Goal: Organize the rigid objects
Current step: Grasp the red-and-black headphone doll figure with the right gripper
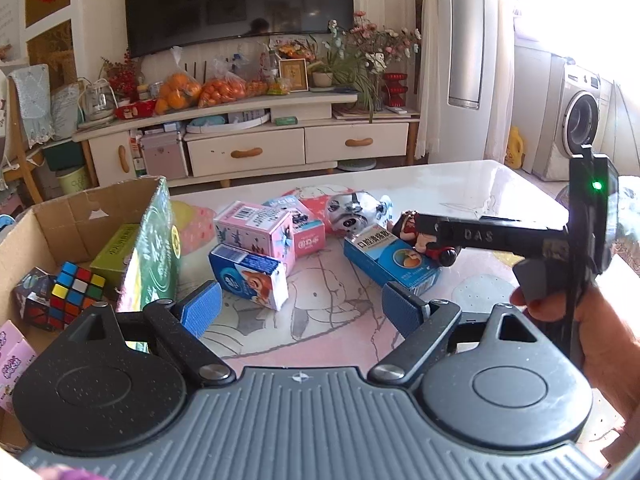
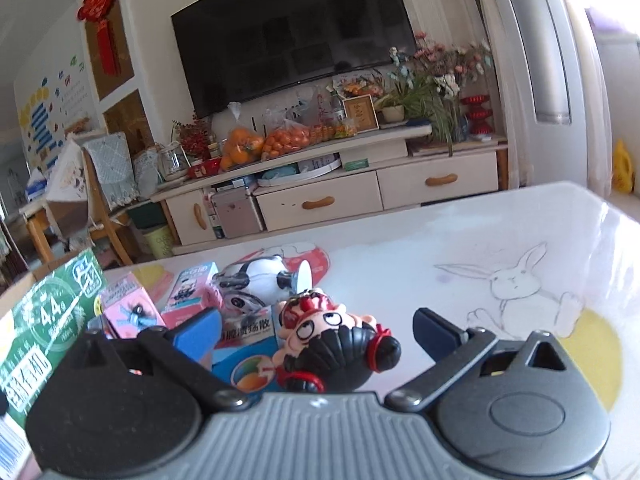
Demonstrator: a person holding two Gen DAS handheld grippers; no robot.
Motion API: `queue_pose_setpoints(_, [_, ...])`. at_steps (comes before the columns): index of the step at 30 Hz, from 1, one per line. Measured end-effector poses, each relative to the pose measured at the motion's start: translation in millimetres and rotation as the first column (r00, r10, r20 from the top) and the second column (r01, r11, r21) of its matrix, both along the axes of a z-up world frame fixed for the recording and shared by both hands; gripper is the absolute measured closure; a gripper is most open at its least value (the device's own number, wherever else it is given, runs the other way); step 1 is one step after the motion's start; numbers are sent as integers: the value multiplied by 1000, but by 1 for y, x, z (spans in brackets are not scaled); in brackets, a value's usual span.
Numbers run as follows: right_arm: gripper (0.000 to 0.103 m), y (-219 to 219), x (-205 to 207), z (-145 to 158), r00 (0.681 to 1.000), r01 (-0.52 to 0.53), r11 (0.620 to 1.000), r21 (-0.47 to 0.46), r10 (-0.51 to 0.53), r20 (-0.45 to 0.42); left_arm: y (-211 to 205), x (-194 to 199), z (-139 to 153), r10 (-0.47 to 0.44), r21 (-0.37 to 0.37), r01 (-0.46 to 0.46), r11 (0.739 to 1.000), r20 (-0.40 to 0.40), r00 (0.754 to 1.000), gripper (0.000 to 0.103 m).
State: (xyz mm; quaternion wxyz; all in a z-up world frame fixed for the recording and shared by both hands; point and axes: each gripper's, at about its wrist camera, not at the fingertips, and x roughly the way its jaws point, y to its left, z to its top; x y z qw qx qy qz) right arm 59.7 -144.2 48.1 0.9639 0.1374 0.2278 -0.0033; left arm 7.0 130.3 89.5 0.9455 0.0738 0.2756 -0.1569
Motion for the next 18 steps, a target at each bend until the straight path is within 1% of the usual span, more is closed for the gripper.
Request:
queue_pose_setpoints(2, [6,-7,6,-3,1000,-7,999,45,7,-5,-2,2,-3,-1,-3,1,1000,-15,1000,0])
queue_pose_setpoints(4, [8,-11,11,-6,1000,-12,997,70,14,-20,-3,4,-5,1,-7,-1,1000,-30,1000,0])
queue_pose_setpoints(6, [13,-14,16,-9,999,-27,995,92,31,-41,-4,6,-7,6,-10,-6,1000,-43,999,0])
queue_pose_setpoints(10, [16,-9,25,-15,992,-75,992,100,85,-97,-4,11,-10,24,-24,-25,999,-74,997,0])
queue_pose_setpoints(11, [21,-7,26,-16,989,-91,991,101,101,-105,-3,12,-11,27,-29,-30,999,-83,996,0])
queue_pose_setpoints(12, [31,-5,27,-16,987,-105,990,100,116,-111,-3,13,-11,30,-33,-34,999,-90,995,0])
queue_pose_setpoints(13, [35,-4,28,-16,984,-122,988,98,133,-118,-3,14,-12,34,-37,-37,999,-97,995,0])
queue_pose_setpoints(18, [36,13,25,-15,964,-222,970,99,234,-127,-5,16,-15,44,-37,-49,998,-118,992,0])
